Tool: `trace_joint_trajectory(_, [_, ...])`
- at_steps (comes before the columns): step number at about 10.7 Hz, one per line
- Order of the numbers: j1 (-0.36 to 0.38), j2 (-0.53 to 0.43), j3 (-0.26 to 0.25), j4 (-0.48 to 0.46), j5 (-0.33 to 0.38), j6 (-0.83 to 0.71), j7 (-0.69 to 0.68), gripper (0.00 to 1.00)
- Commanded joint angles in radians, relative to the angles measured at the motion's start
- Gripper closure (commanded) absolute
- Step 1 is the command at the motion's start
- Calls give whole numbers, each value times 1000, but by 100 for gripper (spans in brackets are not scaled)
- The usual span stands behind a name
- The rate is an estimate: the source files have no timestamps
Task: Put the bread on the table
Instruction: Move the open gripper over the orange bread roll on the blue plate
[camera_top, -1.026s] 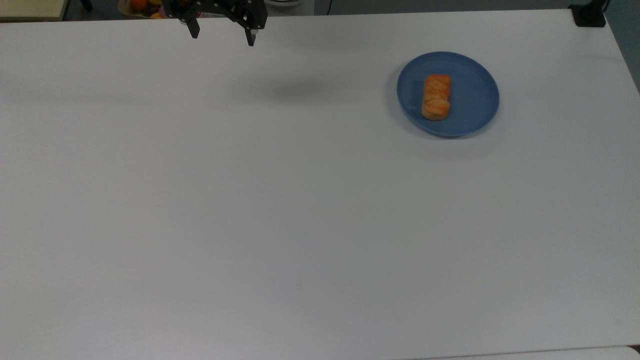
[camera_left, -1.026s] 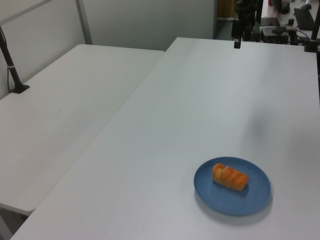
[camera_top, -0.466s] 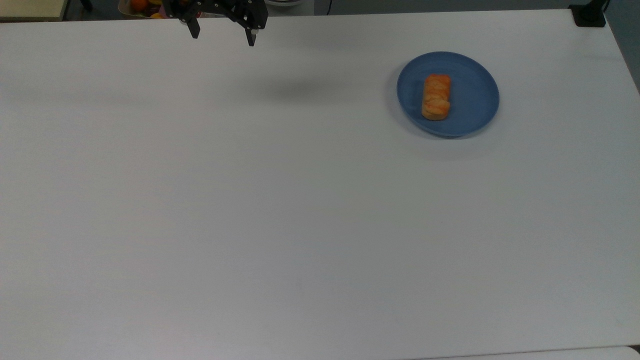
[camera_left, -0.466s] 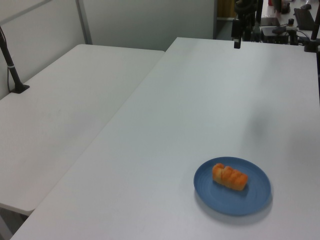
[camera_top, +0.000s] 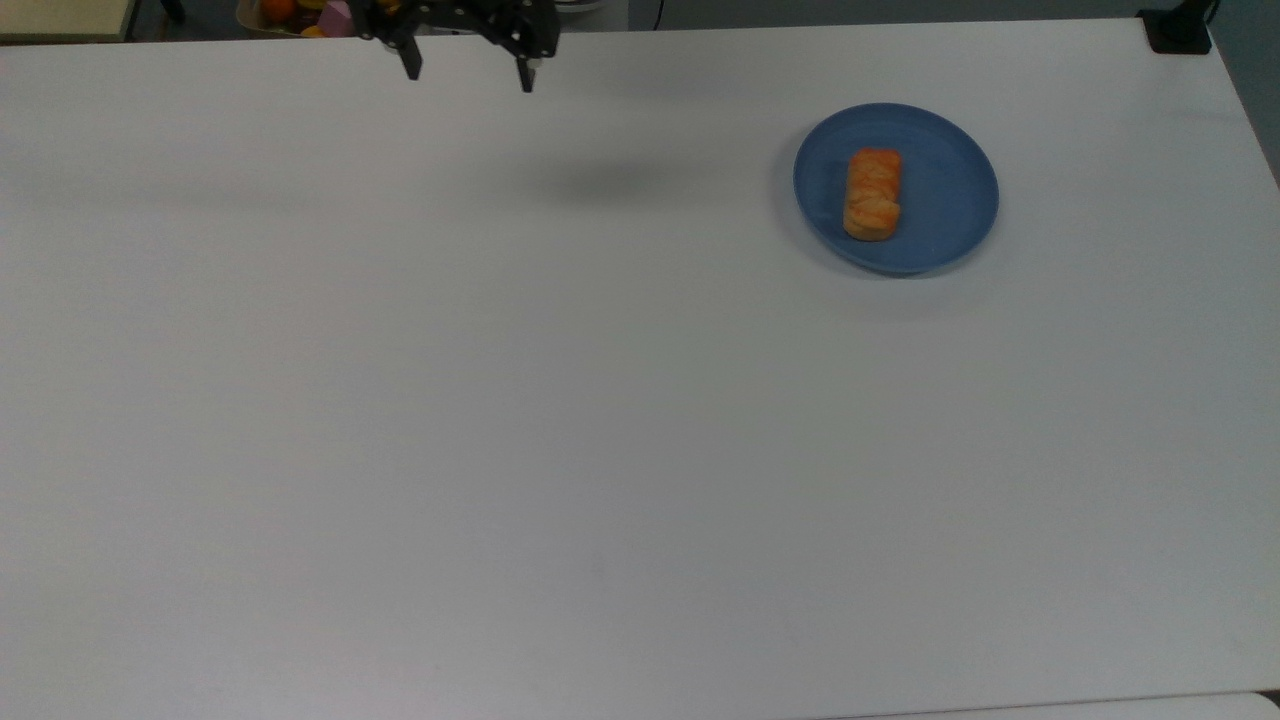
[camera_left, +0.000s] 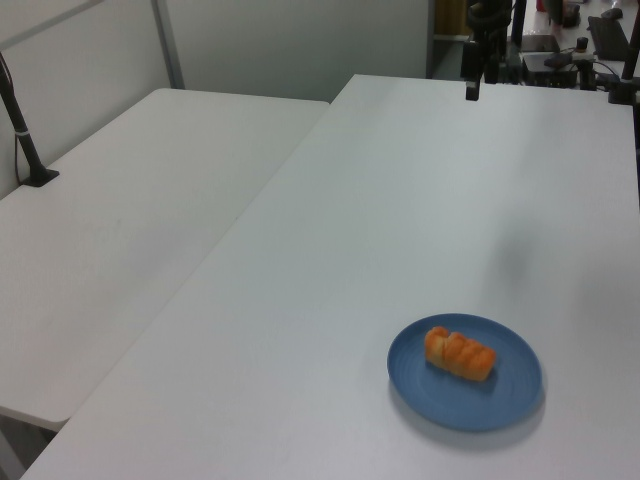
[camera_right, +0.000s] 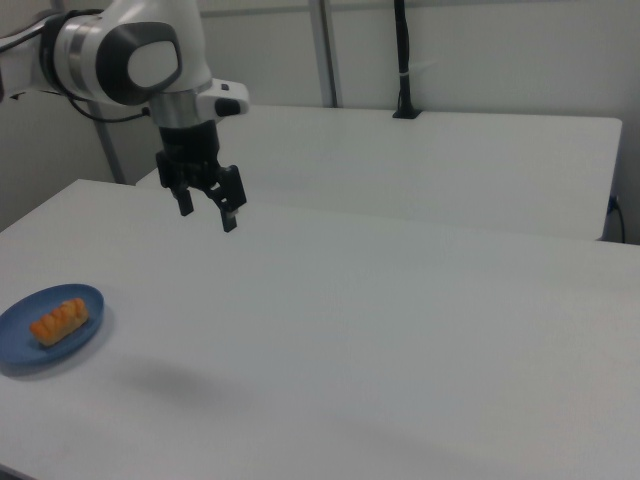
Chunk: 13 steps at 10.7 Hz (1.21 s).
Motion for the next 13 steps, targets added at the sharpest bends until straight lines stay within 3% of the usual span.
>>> trace_joint_trajectory(1, [23, -16, 108, 34, 15, -20, 157, 0])
trace_joint_trajectory(3, [34, -15, 206, 35, 18, -19, 222, 0])
trace_joint_trajectory(5, [64, -2, 263, 35, 24, -17, 258, 0])
trace_joint_trajectory(8, [129, 45, 317, 35, 25, 7, 331, 0])
trace_joint_trajectory(10, [181, 100, 356, 30, 21, 114, 423, 0])
trace_joint_trajectory(13, [244, 195, 357, 30, 9, 202, 495, 0])
